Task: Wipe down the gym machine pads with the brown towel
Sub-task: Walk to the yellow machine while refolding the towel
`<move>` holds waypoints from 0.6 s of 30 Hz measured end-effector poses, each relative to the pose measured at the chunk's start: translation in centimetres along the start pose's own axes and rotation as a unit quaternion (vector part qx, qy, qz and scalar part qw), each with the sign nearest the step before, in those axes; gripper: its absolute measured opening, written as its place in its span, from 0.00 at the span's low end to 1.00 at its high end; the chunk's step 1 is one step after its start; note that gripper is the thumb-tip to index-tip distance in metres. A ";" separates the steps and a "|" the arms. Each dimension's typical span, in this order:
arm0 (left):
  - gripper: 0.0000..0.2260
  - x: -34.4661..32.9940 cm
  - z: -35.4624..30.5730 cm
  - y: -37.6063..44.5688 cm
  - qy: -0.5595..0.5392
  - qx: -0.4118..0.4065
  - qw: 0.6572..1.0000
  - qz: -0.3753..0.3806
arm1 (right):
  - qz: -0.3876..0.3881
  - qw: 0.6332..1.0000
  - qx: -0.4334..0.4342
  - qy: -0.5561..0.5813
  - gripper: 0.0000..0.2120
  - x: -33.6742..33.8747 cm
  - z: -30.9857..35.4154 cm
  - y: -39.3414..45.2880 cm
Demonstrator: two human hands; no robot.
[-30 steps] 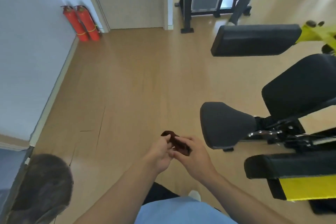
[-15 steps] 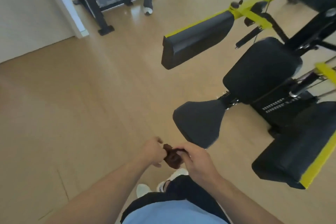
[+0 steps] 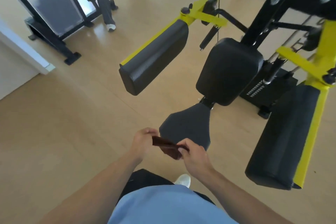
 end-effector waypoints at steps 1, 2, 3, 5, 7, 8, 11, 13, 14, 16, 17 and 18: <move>0.17 0.1 -0.2 0.6 -0.070 0.015 0.997 0.006 | -0.002 1.000 -0.006 0.026 0.07 0.1 0.4 0.4; 0.17 0.3 -0.3 1.3 -0.130 0.032 0.991 0.019 | -0.007 0.998 -0.011 0.055 0.07 0.3 1.2 0.7; 0.17 0.5 0.0 2.4 -0.171 0.052 0.983 0.029 | -0.016 0.996 -0.019 0.084 0.07 0.5 2.0 1.1; 0.16 0.5 1.8 4.6 -0.167 0.097 0.980 0.046 | -0.041 0.987 -0.051 0.148 0.07 0.8 2.9 2.0; 0.17 -0.2 3.9 5.6 -0.107 0.157 0.979 0.076 | -0.057 0.967 -0.086 0.232 0.07 0.4 3.2 2.8; 0.20 -0.8 4.7 5.5 -0.091 0.193 0.971 0.108 | -0.061 0.950 -0.104 0.288 0.07 0.1 3.5 3.0; 0.41 -2.7 6.9 5.3 -0.113 0.281 0.930 0.208 | -0.049 0.865 -0.127 0.482 0.07 -0.7 4.5 3.5; 0.47 -3.8 6.8 5.3 -0.184 0.309 0.886 0.292 | -0.024 0.802 -0.130 0.582 0.09 -0.7 5.3 3.5; 0.45 -4.0 6.4 5.5 -0.232 0.311 0.866 0.316 | -0.010 0.780 -0.127 0.612 0.10 -0.7 5.6 3.3; 0.33 -3.4 4.6 6.6 -0.305 0.283 0.853 0.314 | 0.006 0.763 -0.137 0.631 0.14 -0.9 5.0 2.9; 0.28 -3.1 3.8 7.4 -0.316 0.260 0.858 0.310 | 0.010 0.768 -0.152 0.622 0.17 -1.2 4.4 2.7; 0.25 -2.7 3.1 8.5 -0.296 0.237 0.873 0.306 | 0.015 0.777 -0.171 0.606 0.20 -1.6 3.7 2.4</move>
Point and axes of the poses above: each hand's wrist, its own y-axis towards the middle knuckle, its own x-axis out of the back of the hand, z = x × y, the point moved 6 cm from there along y, towards the middle knuckle, and after that the axes turned 6 degrees about y, right-handed, at the moved point
